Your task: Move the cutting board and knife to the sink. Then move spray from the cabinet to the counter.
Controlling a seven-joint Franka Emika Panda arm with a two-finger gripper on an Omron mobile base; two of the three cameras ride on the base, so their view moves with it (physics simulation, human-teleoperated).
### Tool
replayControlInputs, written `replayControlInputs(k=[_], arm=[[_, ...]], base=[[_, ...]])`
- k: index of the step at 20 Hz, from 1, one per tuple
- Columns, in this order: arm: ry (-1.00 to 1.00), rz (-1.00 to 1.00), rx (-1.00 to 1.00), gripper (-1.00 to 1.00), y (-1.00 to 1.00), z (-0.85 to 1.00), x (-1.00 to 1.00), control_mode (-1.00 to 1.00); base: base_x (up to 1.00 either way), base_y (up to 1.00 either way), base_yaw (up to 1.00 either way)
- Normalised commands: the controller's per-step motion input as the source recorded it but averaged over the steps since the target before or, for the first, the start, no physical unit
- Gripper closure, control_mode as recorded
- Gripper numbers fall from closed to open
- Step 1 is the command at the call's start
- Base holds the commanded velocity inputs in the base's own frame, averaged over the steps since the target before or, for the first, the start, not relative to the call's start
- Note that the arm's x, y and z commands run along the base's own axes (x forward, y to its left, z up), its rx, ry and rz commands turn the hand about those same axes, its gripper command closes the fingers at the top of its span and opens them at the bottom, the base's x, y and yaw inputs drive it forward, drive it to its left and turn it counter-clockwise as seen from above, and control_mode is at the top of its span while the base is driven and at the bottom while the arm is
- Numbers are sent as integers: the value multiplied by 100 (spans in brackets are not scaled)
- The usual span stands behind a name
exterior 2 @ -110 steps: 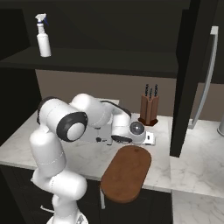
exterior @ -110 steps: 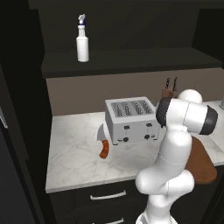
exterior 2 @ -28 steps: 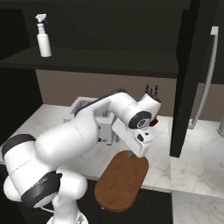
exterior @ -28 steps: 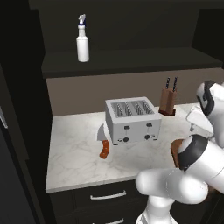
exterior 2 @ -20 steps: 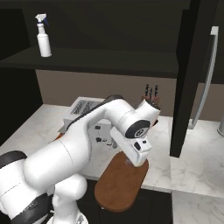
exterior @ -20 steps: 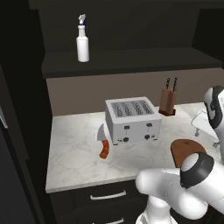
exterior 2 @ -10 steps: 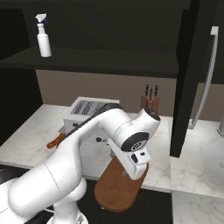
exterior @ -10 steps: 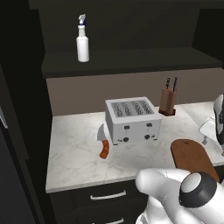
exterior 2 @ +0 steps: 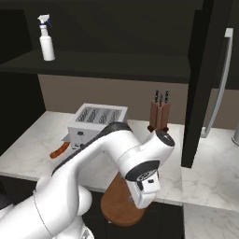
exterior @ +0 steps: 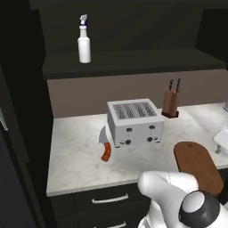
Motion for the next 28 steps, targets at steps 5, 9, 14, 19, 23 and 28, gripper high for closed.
replayControlInputs(k=[5, 9, 14, 19, 23, 28], arm=[[0, -14, 2, -100, -15, -8, -35, -100], [-7, -10, 0, -100, -8, -13, -37, -100], [-8, -6, 0, -100, -12, -14, -29, -100], [-7, -3, 0, -100, -6, -22, -18, -100], [-8, -1, 0, -100, 0, -30, -3, -100], [-8, -2, 2, -100, 0, -29, 0, -100]], base=[[0, 0, 0], [0, 0, 0], [0, 0, 0], [0, 0, 0], [0, 0, 0], [0, 0, 0]])
